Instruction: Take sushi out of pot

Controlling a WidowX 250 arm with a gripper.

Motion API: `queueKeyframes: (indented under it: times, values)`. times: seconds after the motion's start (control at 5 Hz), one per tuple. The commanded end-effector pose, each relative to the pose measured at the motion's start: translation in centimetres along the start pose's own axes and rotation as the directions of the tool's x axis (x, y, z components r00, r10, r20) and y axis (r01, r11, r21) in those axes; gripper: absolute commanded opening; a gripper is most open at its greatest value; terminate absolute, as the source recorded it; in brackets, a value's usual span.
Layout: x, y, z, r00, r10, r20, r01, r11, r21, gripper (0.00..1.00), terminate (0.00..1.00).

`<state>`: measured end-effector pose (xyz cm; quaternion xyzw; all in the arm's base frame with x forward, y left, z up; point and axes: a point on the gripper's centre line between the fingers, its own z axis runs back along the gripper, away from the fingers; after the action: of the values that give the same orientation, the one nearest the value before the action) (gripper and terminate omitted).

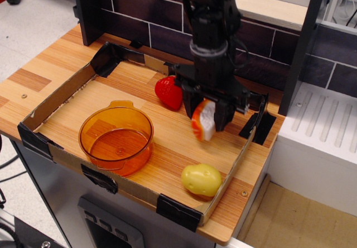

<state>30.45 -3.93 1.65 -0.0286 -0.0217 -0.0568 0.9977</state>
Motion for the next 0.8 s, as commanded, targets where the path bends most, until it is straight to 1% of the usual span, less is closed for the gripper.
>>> queueKeyframes:
  times: [0.0, 0.2, 0.4, 0.6]
  values:
    - [0.8, 0.4, 0.6, 0.999, -0.045, 0.009, 0.045, 0.999, 0.024, 1.00, 0.00]
    - [0.7, 0.6, 1.5, 0.999, -0.050, 0.002, 0.050, 0.999, 0.004, 1.00, 0.00]
    - [0.6, 0.8, 3.0, 0.998, -0.057, 0.022, 0.057, 0.998, 0.002, 1.00, 0.00]
    - [0.6, 1.2, 5.9, 0.995, -0.070, 0.065, 0.071, 0.997, -0.005, 1.00, 0.00]
